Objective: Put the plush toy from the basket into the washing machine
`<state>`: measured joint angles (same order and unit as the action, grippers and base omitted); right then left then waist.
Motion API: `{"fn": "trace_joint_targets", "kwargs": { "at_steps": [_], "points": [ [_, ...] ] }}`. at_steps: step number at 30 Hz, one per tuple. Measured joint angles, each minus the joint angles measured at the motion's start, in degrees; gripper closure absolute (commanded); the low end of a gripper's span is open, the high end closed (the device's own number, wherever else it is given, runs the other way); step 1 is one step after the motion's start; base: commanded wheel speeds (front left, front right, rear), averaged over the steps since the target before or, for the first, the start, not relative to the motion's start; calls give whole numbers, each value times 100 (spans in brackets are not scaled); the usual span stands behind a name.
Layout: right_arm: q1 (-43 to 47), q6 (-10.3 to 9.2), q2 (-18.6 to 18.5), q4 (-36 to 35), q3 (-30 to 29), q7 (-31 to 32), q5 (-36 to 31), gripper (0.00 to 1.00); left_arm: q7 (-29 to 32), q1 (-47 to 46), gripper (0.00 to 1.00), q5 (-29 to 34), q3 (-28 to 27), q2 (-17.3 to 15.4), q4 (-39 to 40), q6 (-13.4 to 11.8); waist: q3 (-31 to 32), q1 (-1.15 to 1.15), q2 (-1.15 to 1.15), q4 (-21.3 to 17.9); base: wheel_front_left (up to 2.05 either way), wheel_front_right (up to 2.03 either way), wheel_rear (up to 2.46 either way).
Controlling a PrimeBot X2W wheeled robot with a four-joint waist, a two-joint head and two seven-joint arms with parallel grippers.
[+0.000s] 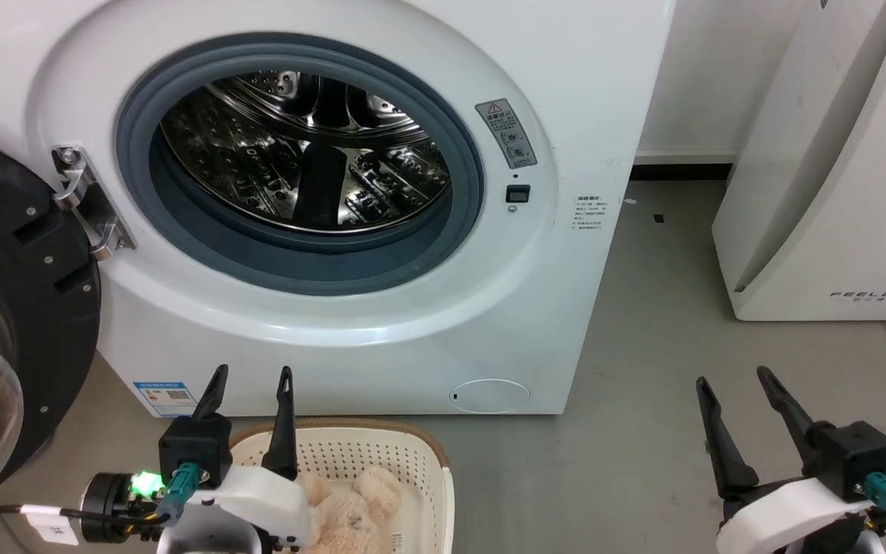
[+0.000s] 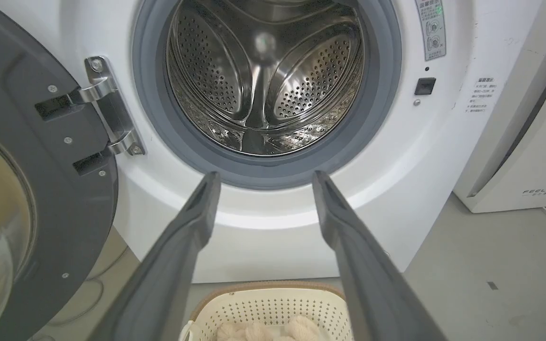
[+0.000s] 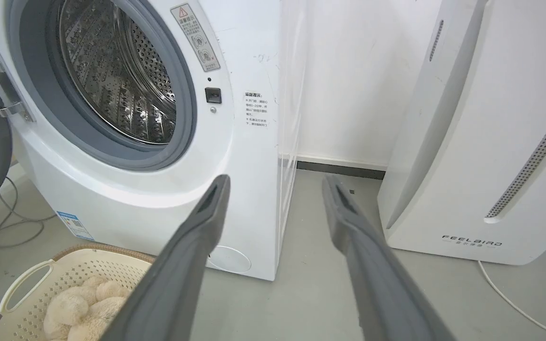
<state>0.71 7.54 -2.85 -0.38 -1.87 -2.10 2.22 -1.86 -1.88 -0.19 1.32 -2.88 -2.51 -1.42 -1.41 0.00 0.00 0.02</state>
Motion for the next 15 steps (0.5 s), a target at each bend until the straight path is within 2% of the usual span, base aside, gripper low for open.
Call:
{"fn": "trace_joint_targets", "kwargs": {
  "at_steps": [15],
  "points": [
    [-134,0,0,-32,-160,-164,213,0,-178,-541,0,15,214,-144,-955,-34,-315,0,0,-60,0,0,0]
  ]
}}
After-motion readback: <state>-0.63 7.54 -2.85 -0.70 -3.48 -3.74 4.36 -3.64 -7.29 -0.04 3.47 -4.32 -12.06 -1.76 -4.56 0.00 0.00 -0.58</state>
